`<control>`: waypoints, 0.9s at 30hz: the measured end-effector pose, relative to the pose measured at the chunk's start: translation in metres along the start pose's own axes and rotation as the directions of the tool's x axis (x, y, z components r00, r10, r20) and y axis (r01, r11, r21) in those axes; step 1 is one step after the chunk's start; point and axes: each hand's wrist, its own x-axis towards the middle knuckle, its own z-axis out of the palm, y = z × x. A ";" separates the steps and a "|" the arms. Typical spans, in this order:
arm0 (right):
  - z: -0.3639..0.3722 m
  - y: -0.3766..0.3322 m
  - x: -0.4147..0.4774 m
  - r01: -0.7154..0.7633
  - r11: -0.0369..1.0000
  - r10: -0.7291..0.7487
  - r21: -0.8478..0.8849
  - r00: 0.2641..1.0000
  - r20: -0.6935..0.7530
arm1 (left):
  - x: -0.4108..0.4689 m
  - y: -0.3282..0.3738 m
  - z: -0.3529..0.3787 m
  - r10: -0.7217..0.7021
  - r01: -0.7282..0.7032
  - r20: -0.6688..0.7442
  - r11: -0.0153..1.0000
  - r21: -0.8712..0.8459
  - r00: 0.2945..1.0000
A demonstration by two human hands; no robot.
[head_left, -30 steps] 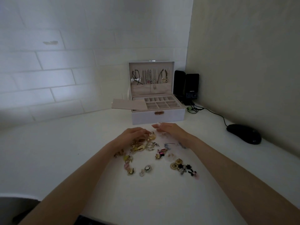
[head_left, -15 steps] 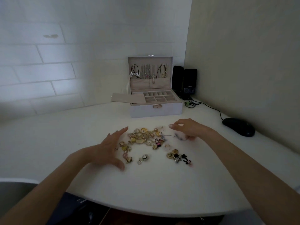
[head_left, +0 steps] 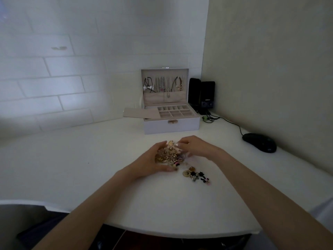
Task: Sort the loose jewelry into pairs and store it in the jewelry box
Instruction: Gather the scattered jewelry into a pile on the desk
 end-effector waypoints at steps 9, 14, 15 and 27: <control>-0.039 -0.002 -0.068 -0.265 0.929 0.349 -0.258 0.858 0.376 | 0.026 0.010 -0.011 -0.077 0.077 -0.006 0.996 -0.038 0.997; -0.018 -0.002 -0.064 -0.233 0.949 0.286 -0.212 0.918 0.273 | 0.039 0.027 0.004 -0.056 0.060 0.132 0.998 -0.027 0.990; -0.014 -0.001 -0.059 -0.240 0.959 0.273 -0.150 0.925 0.264 | 0.039 0.027 0.006 -0.036 0.043 0.149 0.998 -0.046 0.988; -0.021 0.009 -0.044 -0.119 0.968 0.083 0.220 0.982 0.168 | 0.000 0.038 0.019 -0.052 0.059 0.032 0.960 -0.272 0.998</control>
